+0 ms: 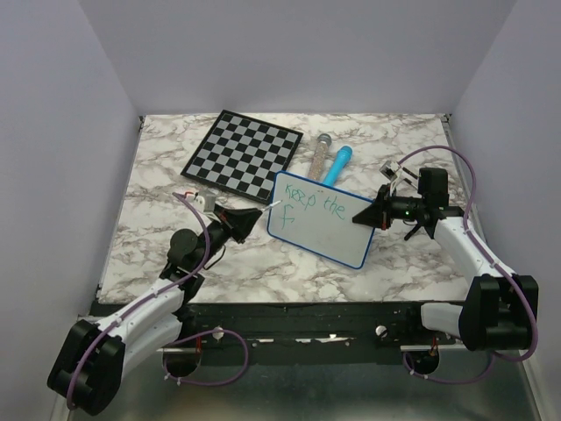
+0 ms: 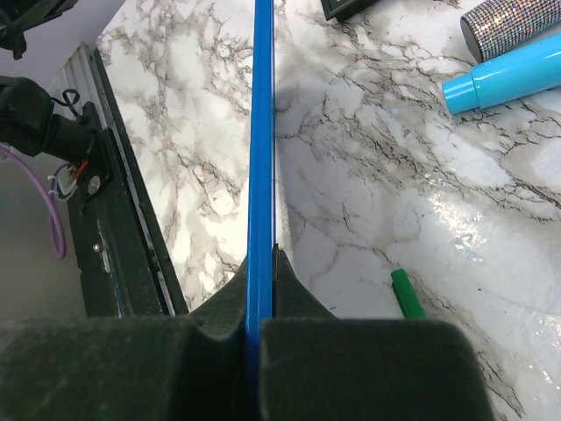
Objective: Write a sentence on the whiteboard
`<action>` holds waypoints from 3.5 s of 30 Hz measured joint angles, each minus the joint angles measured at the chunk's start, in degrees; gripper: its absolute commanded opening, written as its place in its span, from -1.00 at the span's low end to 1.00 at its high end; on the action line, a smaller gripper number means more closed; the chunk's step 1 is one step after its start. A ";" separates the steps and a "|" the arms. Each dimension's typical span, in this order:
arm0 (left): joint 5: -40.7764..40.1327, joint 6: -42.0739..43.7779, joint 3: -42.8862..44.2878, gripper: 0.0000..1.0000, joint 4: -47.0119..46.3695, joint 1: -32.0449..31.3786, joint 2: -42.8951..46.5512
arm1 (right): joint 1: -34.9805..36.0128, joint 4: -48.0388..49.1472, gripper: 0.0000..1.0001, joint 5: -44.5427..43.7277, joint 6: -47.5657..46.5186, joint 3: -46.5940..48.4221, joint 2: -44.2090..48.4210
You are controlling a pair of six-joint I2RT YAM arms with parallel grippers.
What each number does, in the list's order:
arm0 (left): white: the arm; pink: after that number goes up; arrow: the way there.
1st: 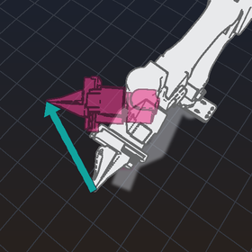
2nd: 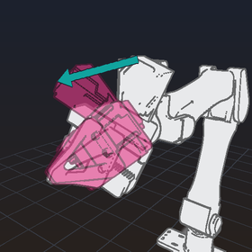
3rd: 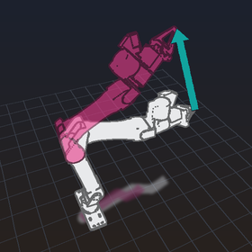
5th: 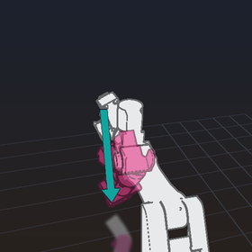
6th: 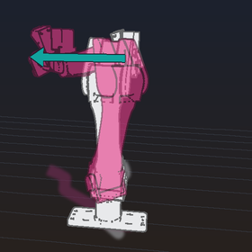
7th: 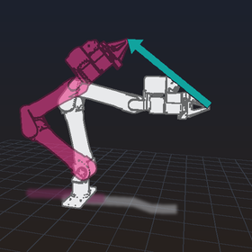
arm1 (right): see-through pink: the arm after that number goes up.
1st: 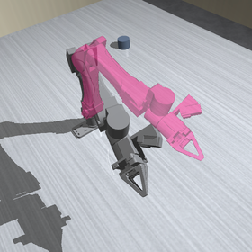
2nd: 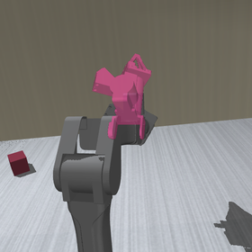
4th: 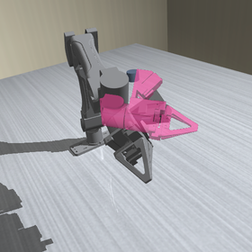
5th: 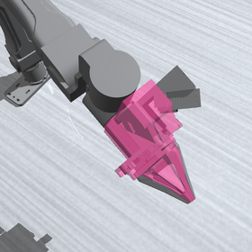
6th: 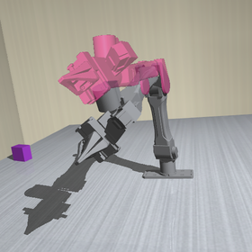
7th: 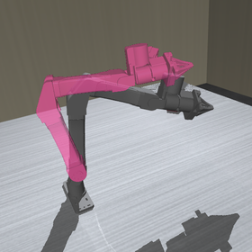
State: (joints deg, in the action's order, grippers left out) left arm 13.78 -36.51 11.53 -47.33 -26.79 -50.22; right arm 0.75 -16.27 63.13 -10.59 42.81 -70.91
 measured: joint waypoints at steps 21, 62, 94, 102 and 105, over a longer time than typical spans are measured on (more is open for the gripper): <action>-0.15 -0.46 -3.45 -1.00 1.46 -8.52 -2.62 | 0.00 -0.07 -0.99 0.00 0.00 0.00 0.11; -10.12 3.56 -0.13 -1.00 -3.98 -16.74 -16.55 | 0.00 -0.07 -0.99 0.00 0.00 0.00 0.11; -14.01 6.51 2.19 -1.00 -1.79 -16.61 -17.51 | 0.00 -0.07 -0.99 0.00 0.00 0.00 0.11; -14.40 6.49 2.19 -1.00 -1.53 -15.89 -17.38 | 0.00 -0.02 -0.99 -0.02 0.00 0.00 0.11; -14.49 6.49 2.19 -1.00 -0.94 -15.52 -16.92 | 0.00 -0.02 -0.99 -0.02 0.00 0.00 0.11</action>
State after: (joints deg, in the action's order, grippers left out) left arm -0.71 -30.02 13.72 -48.27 -42.30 -67.13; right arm 0.75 -16.29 63.11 -10.59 42.81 -70.81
